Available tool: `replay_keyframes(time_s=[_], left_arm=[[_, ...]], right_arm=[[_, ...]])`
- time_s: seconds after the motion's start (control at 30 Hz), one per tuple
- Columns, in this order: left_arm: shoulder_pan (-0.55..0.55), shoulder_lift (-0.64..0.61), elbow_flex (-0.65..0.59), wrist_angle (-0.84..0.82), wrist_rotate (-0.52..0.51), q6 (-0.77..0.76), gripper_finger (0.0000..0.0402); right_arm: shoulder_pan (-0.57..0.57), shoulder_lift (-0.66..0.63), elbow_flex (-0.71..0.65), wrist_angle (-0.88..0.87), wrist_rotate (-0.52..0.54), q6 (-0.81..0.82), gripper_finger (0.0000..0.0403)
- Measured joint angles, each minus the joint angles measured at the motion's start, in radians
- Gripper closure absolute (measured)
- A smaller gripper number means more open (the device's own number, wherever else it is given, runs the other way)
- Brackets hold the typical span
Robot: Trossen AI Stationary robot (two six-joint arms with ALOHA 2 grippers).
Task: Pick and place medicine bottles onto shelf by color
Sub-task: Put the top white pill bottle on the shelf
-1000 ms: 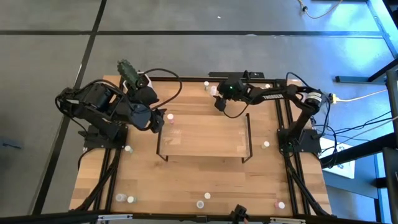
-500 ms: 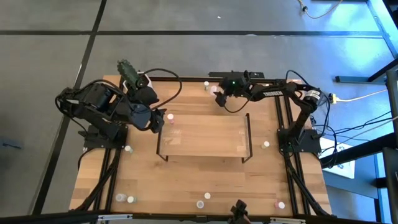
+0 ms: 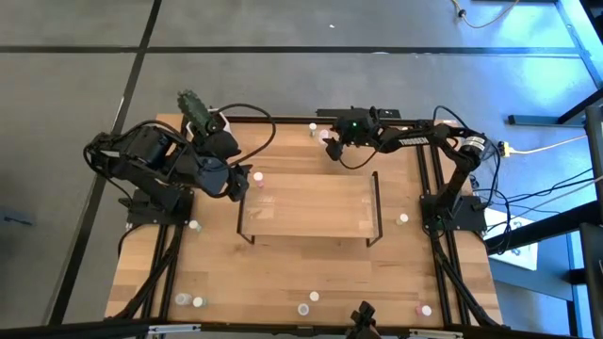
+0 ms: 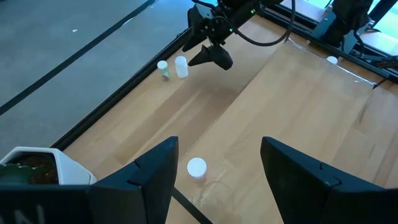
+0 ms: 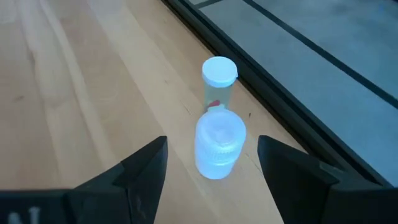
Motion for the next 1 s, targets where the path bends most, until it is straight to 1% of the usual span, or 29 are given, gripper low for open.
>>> replay_keyframes(time_s=[0.37, 0.47, 0.6, 0.67, 0.8, 1.0], left_arm=[[0.000, 0.000, 0.000, 0.000, 0.000, 0.001, 0.0179], [0.000, 0.000, 0.000, 0.000, 0.000, 0.023, 0.0179], [0.018, 0.000, 0.000, 0.000, -0.004, 0.031, 0.0179], [0.031, 0.000, 0.000, 0.000, -0.025, 0.038, 0.0179], [0.056, 0.006, 0.000, 0.000, -0.104, 0.074, 0.0179], [0.083, 0.019, 0.000, 0.000, -0.106, 0.087, 0.0179]], right_arm=[[-0.002, 0.000, 0.000, 0.000, 0.000, 0.027, 0.0150], [-0.002, 0.000, 0.000, 0.000, 0.000, 0.031, 0.0150], [-0.002, 0.000, 0.000, -0.001, 0.000, 0.031, 0.0150], [-0.002, 0.000, 0.000, -0.001, 0.000, 0.031, 0.0150], [-0.002, 0.000, 0.000, -0.001, -0.004, 0.031, 0.0150], [-0.002, 0.000, 0.000, -0.001, -0.008, 0.020, 0.0150]])
